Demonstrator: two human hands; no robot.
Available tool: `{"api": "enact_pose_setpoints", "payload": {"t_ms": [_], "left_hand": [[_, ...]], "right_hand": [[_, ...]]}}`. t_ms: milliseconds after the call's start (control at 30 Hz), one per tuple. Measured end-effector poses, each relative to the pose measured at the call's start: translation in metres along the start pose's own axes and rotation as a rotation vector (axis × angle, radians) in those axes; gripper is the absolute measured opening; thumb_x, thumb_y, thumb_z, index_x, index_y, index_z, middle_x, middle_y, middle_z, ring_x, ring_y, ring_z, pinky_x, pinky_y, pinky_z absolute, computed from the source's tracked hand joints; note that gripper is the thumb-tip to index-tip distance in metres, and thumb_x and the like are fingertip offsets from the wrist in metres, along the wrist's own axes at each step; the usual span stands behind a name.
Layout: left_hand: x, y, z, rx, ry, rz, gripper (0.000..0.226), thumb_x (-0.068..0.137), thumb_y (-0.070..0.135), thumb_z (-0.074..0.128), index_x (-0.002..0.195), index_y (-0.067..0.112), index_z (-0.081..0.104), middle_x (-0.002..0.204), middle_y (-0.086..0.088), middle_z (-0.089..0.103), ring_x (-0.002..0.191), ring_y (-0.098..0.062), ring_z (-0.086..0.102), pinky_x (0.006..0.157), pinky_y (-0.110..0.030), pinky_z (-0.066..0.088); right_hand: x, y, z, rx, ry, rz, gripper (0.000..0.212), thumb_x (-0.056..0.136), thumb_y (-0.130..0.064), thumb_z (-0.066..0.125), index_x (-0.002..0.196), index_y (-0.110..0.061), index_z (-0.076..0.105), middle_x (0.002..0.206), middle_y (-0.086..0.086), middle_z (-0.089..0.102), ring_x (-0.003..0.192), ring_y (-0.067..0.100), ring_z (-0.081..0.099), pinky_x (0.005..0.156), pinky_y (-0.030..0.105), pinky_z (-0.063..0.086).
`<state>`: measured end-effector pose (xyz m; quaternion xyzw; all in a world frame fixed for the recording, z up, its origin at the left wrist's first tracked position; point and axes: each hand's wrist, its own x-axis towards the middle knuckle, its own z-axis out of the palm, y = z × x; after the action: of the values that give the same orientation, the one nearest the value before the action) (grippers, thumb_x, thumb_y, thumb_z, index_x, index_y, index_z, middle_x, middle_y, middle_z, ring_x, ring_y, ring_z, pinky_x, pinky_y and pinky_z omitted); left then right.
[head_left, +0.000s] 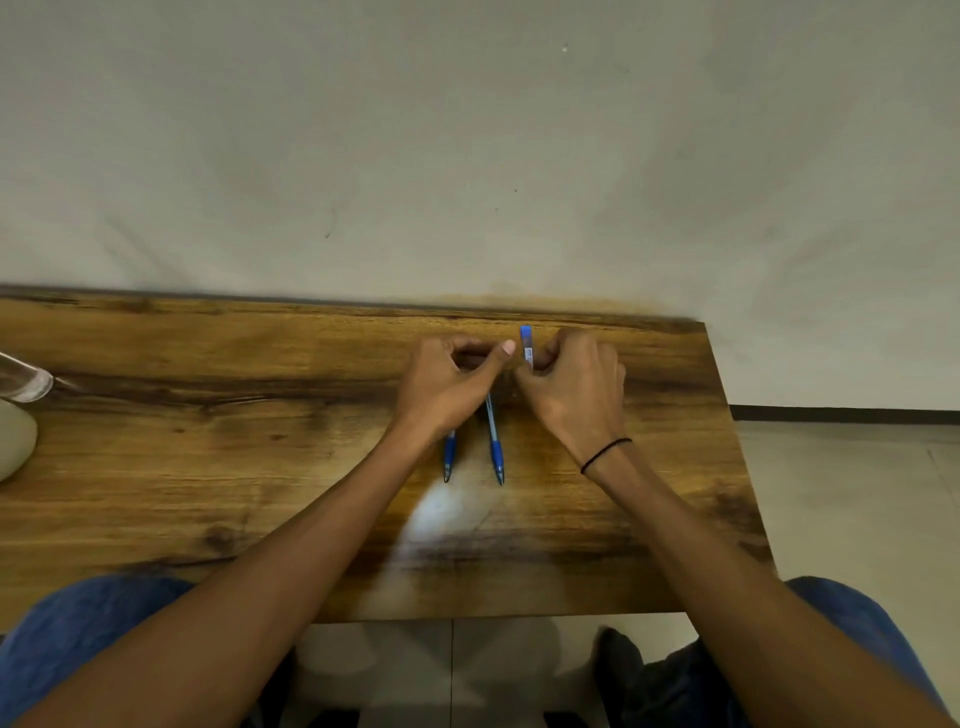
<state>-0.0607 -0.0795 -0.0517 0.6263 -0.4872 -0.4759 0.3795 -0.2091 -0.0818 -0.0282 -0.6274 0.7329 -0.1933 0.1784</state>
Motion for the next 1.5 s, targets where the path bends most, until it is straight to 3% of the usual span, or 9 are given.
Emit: {"api": "enact_pose_setpoints", "payload": {"t_ms": [100,233,400,600,833,933,1033,1267,1500], "left_hand": [[-0.003,0.003,0.001,-0.187,-0.106,-0.045,0.019,0.096,0.03,0.076,0.108,0.016,0.08,0.096,-0.002,0.082,0.091,-0.022,0.08,0.072,-0.04,0.067],[-0.001,0.005,-0.007,-0.104,-0.055,0.055,0.016,0.099,0.018,0.072,0.111,0.011,0.079,0.101,-0.005,0.081,0.097,-0.022,0.078,0.084,-0.044,0.065],[-0.002,0.011,-0.014,0.235,0.0,0.341,0.017,0.1,0.019,0.069,0.113,0.017,0.079,0.099,0.006,0.079,0.09,-0.001,0.072,0.08,-0.025,0.062],[-0.008,0.013,-0.018,0.329,-0.027,0.486,0.017,0.102,0.019,0.065,0.113,0.016,0.078,0.099,0.005,0.079,0.088,-0.004,0.073,0.077,-0.02,0.059],[-0.008,0.009,-0.019,0.348,-0.056,0.483,0.018,0.101,0.016,0.067,0.115,0.017,0.078,0.105,0.016,0.076,0.091,0.009,0.07,0.077,-0.004,0.052],[-0.005,0.006,-0.02,0.309,-0.015,0.449,0.017,0.102,0.021,0.067,0.116,0.021,0.077,0.1,0.023,0.071,0.094,0.011,0.068,0.077,-0.004,0.052],[-0.003,0.006,-0.023,0.293,0.006,0.429,0.018,0.102,0.023,0.066,0.116,0.022,0.076,0.098,0.022,0.071,0.092,0.006,0.07,0.077,-0.01,0.056],[0.002,0.0,-0.026,0.255,0.03,0.408,0.02,0.102,0.024,0.066,0.117,0.019,0.078,0.101,0.008,0.078,0.091,-0.001,0.073,0.078,-0.032,0.065],[0.005,0.004,-0.028,0.166,0.039,0.377,0.015,0.1,0.025,0.069,0.112,0.025,0.079,0.102,0.017,0.078,0.094,0.006,0.071,0.082,-0.013,0.057]], "right_hand": [[-0.011,-0.01,0.001,0.05,0.066,-0.079,0.021,0.087,-0.04,0.069,0.08,-0.02,0.065,0.075,-0.002,0.071,0.078,0.028,0.07,0.066,0.032,0.043],[-0.007,-0.011,-0.005,0.123,-0.035,-0.167,0.01,0.092,-0.028,0.074,0.089,-0.019,0.07,0.074,-0.007,0.071,0.073,0.013,0.071,0.072,0.04,0.061],[0.008,-0.009,-0.024,0.374,-0.09,-0.197,0.018,0.092,-0.012,0.075,0.109,-0.017,0.071,0.08,-0.007,0.074,0.075,0.003,0.072,0.065,0.014,0.056],[0.012,-0.007,-0.032,0.448,-0.159,-0.272,0.006,0.098,-0.012,0.07,0.094,-0.007,0.071,0.081,0.008,0.073,0.071,0.016,0.073,0.055,0.027,0.062],[0.022,0.001,-0.035,0.506,0.002,-0.246,0.011,0.099,-0.015,0.067,0.093,-0.006,0.071,0.074,0.006,0.071,0.061,0.016,0.072,0.054,0.032,0.062],[0.033,0.016,-0.027,0.332,0.005,-0.176,0.012,0.095,-0.016,0.073,0.086,-0.01,0.074,0.072,0.002,0.073,0.063,0.015,0.071,0.063,0.038,0.063],[0.034,0.033,-0.001,-0.022,-0.127,-0.136,0.011,0.094,-0.023,0.076,0.088,-0.015,0.079,0.086,0.006,0.076,0.086,0.026,0.074,0.077,0.043,0.062],[0.027,0.037,0.028,-0.266,-0.103,-0.149,0.014,0.097,-0.027,0.071,0.091,-0.014,0.073,0.097,0.012,0.073,0.096,0.038,0.071,0.074,0.047,0.062],[0.025,0.018,0.003,0.343,-0.019,-0.125,0.005,0.095,-0.015,0.074,0.097,-0.014,0.078,0.088,-0.004,0.076,0.083,0.011,0.071,0.076,0.031,0.061]]}}
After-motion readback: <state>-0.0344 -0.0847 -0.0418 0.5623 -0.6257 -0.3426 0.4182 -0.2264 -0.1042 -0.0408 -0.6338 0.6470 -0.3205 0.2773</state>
